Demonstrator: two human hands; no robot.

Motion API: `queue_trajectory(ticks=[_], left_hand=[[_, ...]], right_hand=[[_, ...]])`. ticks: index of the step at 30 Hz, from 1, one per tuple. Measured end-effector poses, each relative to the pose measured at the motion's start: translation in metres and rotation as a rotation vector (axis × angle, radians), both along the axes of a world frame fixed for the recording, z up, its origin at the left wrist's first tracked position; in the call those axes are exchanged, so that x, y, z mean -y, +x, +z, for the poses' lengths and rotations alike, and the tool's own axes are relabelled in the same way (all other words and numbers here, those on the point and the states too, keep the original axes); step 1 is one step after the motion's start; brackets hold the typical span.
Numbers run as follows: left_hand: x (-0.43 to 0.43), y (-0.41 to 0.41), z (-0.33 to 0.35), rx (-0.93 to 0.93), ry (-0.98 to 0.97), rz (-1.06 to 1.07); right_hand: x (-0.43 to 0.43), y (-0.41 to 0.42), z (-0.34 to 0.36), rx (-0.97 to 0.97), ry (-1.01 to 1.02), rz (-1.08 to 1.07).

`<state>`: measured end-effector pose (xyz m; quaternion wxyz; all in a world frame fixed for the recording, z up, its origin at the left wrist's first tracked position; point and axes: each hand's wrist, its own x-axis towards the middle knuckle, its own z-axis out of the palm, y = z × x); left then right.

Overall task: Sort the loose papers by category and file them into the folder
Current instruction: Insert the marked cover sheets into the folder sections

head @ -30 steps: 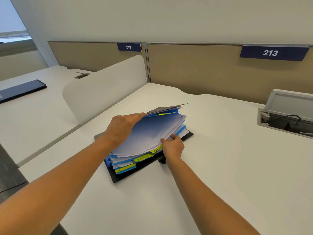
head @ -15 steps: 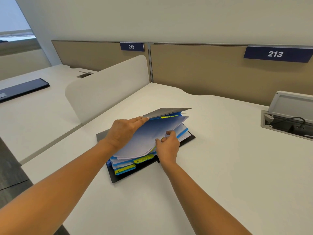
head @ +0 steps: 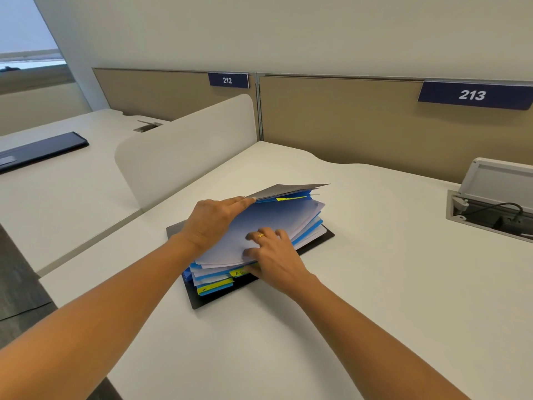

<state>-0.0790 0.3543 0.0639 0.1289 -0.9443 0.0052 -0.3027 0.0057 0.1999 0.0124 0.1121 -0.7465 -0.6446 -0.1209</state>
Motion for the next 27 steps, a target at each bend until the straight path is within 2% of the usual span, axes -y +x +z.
queue_trajectory(ticks=[2,6,11,18,22,27], left_hand=[[0.000,0.000,0.000,-0.006,-0.009,-0.005],[0.000,-0.001,0.000,0.007,-0.023,-0.010],[-0.003,-0.002,-0.001,0.017,-0.029,-0.007],[0.002,-0.001,-0.001,0.038,-0.050,0.006],[0.006,-0.002,-0.006,0.011,-0.059,0.037],[0.006,-0.003,0.000,0.015,-0.033,0.034]], right_hand=[[-0.005,-0.002,0.002,0.011,-0.082,0.101],[-0.020,-0.007,0.001,0.045,-0.089,0.154],[-0.028,-0.005,-0.003,-0.018,-0.069,0.139],[-0.027,-0.025,0.001,0.079,-0.113,0.116],[-0.033,-0.029,0.004,0.050,-0.131,0.098],[-0.026,-0.012,0.003,-0.116,-0.130,0.113]])
